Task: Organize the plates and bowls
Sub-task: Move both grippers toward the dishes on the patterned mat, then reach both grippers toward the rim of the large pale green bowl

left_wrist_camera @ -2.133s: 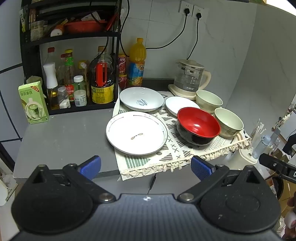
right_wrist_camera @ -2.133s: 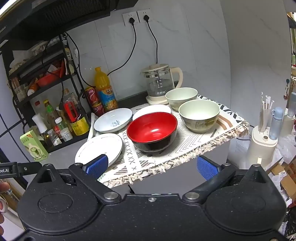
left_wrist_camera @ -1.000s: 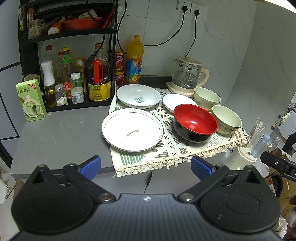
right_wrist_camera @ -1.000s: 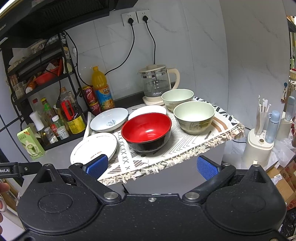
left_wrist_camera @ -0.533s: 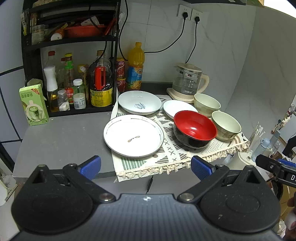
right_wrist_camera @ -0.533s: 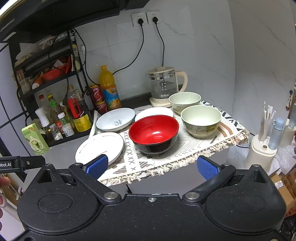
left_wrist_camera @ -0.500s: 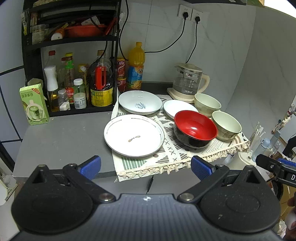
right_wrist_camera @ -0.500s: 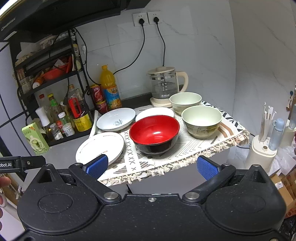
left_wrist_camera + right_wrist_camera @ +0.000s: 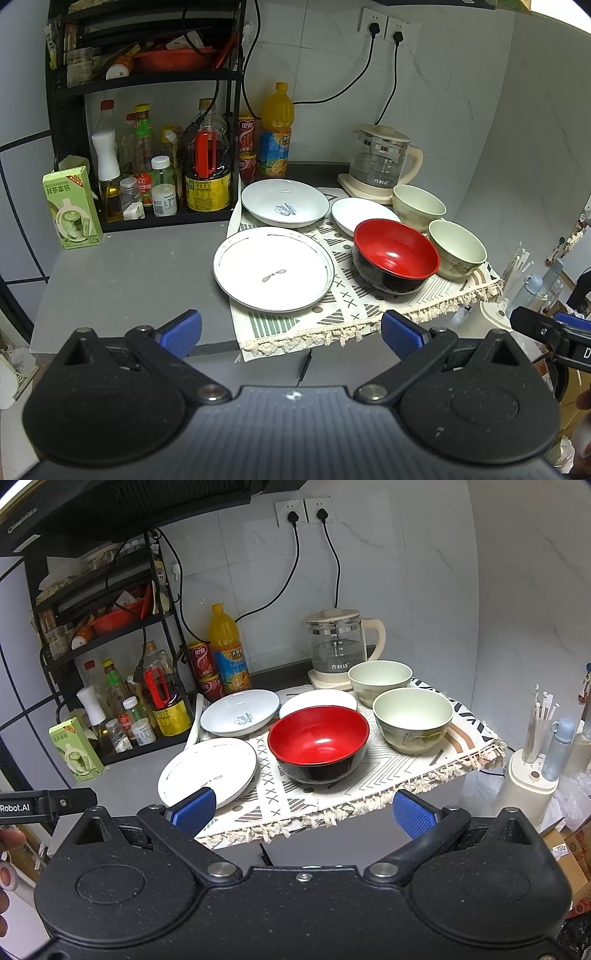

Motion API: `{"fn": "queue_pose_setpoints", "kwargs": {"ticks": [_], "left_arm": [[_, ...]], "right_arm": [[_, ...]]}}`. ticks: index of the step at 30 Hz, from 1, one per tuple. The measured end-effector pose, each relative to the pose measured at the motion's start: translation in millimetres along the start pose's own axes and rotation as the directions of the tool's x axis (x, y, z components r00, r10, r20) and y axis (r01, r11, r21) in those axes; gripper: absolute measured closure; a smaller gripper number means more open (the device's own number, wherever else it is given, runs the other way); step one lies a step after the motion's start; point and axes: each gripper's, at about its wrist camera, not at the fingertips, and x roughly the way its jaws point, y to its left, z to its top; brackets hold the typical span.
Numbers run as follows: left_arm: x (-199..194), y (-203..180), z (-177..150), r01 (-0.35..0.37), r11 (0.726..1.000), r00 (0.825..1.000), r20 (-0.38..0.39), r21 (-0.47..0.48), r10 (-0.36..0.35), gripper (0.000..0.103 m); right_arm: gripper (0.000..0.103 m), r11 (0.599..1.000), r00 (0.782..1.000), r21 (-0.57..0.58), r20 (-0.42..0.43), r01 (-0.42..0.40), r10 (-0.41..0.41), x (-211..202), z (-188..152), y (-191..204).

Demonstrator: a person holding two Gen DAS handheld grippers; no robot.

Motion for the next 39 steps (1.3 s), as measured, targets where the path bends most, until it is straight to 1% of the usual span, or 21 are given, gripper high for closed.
{"fn": "queue_pose_setpoints", "kwargs": {"ticks": [9, 13, 16, 19, 25, 27, 30, 34, 39], "left_arm": [[1.1, -3.1, -1.6, -0.005, 1.0, 1.0, -0.006, 0.0, 0.005, 0.001], [4.5, -4.5, -3.0, -0.01, 1.0, 1.0, -0.023, -0.009, 0.01, 0.001], [8.6, -4.4, -3.6, -0.007, 1.0, 0.999, -0.039, -0.022, 0.006, 0.001], [9.6, -7.8, -2.2, -0.014, 1.0, 1.0, -0.028, -0.013, 0.014, 0.001], [14.7, -14.6, 0.8, -0.002, 1.0, 1.0, -0.017, -0.022, 0.001, 0.001], [19.0, -17.3, 2.5, 0.008, 1.0, 1.0, -0.017, -0.016, -0.008, 0.001], [27.9, -21.4, 6.5, 0.025, 1.0, 0.999, -0.024, -0.014, -0.026, 0.001], [43.0, -30.7, 14.7, 0.023, 1.0, 0.999, -0.03, -0.008, -0.023, 0.001], [66.7, -43.2, 29.5, 0.035, 0.999, 0.999, -0.027, -0.019, -0.035, 0.001]], "right_arm": [[0.0, 1.0, 1.0, 0.006, -0.016, -0.002, 0.002, 1.5, -0.9, -3.5], [0.0, 1.0, 1.0, 0.002, -0.026, 0.002, -0.002, 3.0, -1.2, -5.0], [0.0, 1.0, 1.0, -0.001, -0.018, 0.007, -0.007, 2.4, -0.6, -6.0], [0.0, 1.0, 1.0, 0.011, -0.022, 0.003, -0.003, 3.0, -0.6, -10.0], [0.0, 0.999, 1.0, 0.033, -0.008, 0.008, -0.008, 6.4, 1.4, -22.0], [0.0, 0.999, 1.0, 0.039, -0.003, 0.0, 0.0, 9.0, 2.7, -26.3], [0.0, 0.999, 1.0, 0.043, 0.002, 0.011, -0.011, 15.4, 3.9, -31.6], [0.0, 0.997, 1.0, 0.079, 0.011, 0.006, -0.007, 24.2, 7.2, -42.4], [0.0, 0.998, 0.999, 0.061, 0.045, 0.016, -0.018, 35.5, 19.0, -54.0]]}}
